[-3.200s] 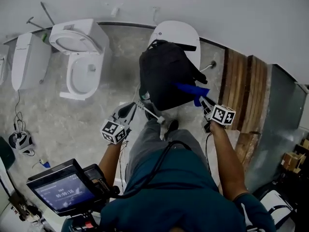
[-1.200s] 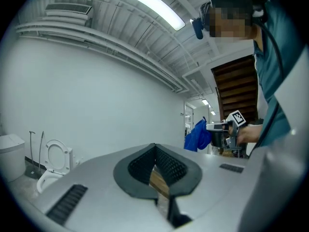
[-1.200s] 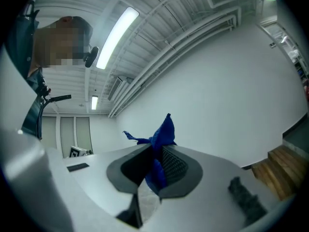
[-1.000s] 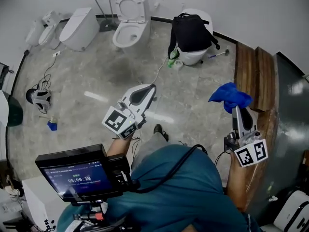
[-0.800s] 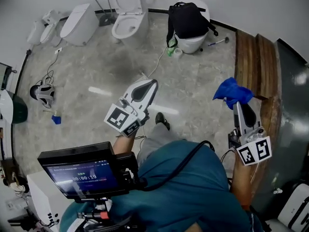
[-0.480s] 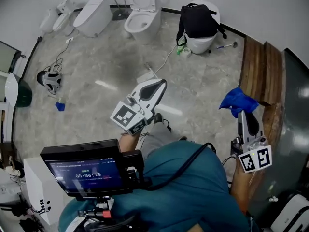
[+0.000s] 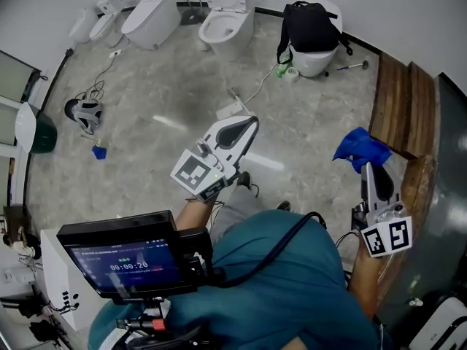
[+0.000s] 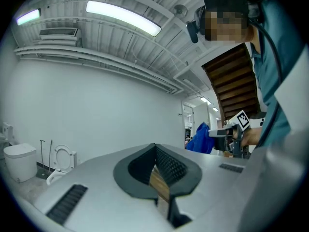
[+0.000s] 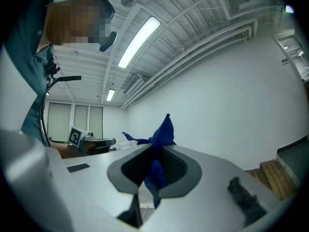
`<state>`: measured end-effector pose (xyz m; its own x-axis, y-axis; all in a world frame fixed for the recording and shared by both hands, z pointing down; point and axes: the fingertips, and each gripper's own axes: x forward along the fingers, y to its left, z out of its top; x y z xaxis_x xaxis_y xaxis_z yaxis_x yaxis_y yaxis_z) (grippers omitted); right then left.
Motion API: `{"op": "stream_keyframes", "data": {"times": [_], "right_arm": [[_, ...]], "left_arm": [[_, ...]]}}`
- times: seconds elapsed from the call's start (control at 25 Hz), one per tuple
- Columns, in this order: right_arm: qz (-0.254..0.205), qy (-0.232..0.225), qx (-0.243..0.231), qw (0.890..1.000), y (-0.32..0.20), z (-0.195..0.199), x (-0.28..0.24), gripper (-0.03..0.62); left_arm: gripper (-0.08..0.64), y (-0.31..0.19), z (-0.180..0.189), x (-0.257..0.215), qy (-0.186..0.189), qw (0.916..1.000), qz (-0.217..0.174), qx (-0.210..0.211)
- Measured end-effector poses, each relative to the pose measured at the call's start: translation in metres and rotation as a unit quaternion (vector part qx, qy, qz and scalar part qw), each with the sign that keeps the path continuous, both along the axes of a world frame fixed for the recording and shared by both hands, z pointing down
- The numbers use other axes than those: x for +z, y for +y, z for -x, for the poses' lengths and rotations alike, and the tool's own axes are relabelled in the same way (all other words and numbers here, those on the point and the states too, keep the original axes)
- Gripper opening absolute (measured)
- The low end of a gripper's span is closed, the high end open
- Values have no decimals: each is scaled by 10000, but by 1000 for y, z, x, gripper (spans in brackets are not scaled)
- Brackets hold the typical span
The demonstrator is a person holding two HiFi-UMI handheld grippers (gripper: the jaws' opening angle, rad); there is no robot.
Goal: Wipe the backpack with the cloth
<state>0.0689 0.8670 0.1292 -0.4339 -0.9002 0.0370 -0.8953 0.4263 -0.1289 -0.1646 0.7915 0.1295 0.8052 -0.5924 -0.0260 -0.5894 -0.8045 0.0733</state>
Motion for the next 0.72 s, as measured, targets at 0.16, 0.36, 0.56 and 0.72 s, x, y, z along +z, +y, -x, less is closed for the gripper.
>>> {"op": "stream_keyframes", "data": {"times": [0.16, 0.36, 0.56, 0.72], "right_arm": [[35, -38, -24, 10000, -11, 6, -7, 49], [-91, -12, -6, 10000, 9, 7, -5, 49], [-136, 14, 9, 9999, 22, 8, -10, 49], [-15, 146, -466, 9988, 16, 25, -11, 49]], "left_arm": [[5, -8, 4, 1, -103, 9999, 17, 4], [5, 11, 4, -2, -104, 9999, 5, 17], [5, 27, 7, -6, -67, 9999, -102, 52], [5, 44, 32, -12, 114, 9989, -41, -449]]}}
